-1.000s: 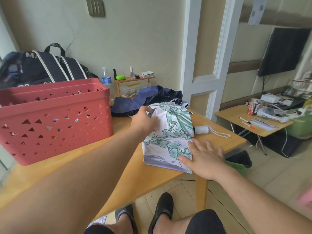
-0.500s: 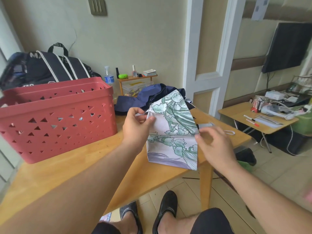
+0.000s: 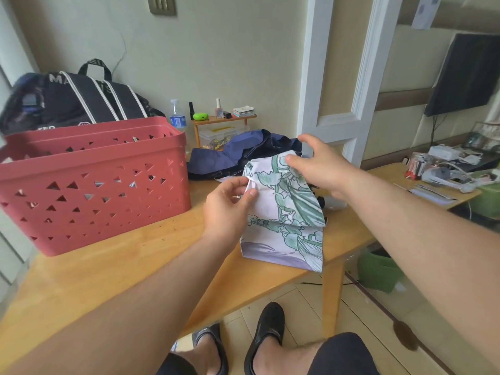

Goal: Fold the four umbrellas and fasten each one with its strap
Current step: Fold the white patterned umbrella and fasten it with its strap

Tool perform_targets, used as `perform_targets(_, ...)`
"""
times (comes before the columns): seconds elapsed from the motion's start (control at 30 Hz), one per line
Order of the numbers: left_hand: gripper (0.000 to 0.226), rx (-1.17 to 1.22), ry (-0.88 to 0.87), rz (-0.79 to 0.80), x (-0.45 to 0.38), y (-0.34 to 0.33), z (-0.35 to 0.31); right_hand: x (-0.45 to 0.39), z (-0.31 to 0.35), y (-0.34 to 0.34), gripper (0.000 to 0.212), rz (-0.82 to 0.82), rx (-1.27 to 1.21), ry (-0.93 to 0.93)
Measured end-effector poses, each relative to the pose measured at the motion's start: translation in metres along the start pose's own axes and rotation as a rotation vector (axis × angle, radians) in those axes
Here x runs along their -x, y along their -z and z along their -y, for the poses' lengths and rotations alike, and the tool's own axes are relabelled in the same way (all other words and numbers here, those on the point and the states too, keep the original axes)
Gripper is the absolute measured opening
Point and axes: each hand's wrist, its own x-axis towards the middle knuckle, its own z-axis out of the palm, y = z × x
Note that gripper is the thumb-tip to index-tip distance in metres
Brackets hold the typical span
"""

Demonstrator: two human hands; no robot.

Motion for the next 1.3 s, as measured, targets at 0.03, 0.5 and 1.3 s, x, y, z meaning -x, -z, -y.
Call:
perform_targets(0.03,0.022,0.000,0.005,0.002,0.000,0.001,-0.001,-0.002,0.000,0.000,0.065,-0.003,0.012,-0.007)
perform_targets(0.5,0.017,0.151,0.226,0.021,0.007,0.012,-0.005,0.010,-0.008,0.012,0.036,-0.155,-0.592,-0.214)
perform_targets(1.3,0.054,-0.408,-0.173,0.334,0.002,0.024,-0.034,0.044,-0.026,-0.019,0.037,-0.073,-0.388,0.142)
